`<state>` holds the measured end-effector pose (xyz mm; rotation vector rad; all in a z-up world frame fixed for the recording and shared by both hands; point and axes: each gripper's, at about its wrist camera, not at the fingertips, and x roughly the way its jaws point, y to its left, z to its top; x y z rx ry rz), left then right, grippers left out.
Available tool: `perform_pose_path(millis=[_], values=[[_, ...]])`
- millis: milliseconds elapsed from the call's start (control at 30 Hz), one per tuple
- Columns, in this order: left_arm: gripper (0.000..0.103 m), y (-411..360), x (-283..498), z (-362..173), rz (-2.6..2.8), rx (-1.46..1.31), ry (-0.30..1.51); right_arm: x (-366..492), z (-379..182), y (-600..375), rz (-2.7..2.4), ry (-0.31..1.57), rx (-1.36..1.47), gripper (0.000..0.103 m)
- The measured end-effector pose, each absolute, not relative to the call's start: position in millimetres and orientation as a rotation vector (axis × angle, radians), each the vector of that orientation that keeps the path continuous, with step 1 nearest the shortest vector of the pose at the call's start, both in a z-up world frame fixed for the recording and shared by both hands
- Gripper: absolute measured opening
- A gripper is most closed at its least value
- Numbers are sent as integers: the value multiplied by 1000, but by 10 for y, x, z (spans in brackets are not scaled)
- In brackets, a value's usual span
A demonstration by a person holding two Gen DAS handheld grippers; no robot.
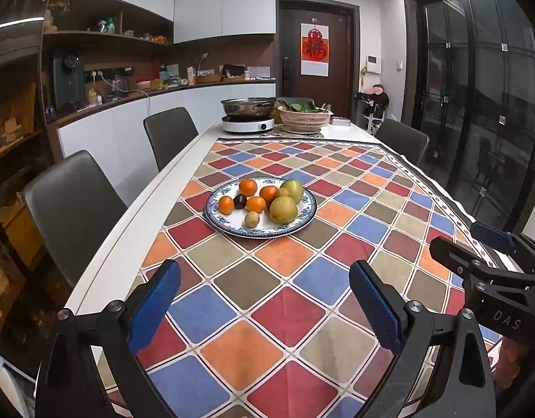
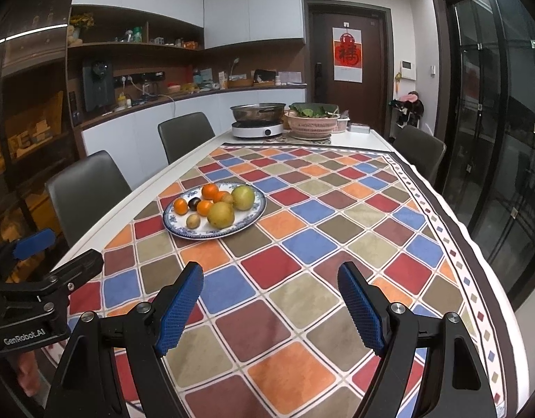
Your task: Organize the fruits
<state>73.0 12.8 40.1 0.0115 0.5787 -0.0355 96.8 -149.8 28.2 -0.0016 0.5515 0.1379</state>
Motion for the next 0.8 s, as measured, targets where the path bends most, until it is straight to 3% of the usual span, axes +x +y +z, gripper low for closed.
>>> perform_pose_path(millis=[800], values=[[100,108,702,422,-39,25,554,940,281,-1452,147,550,3,80]])
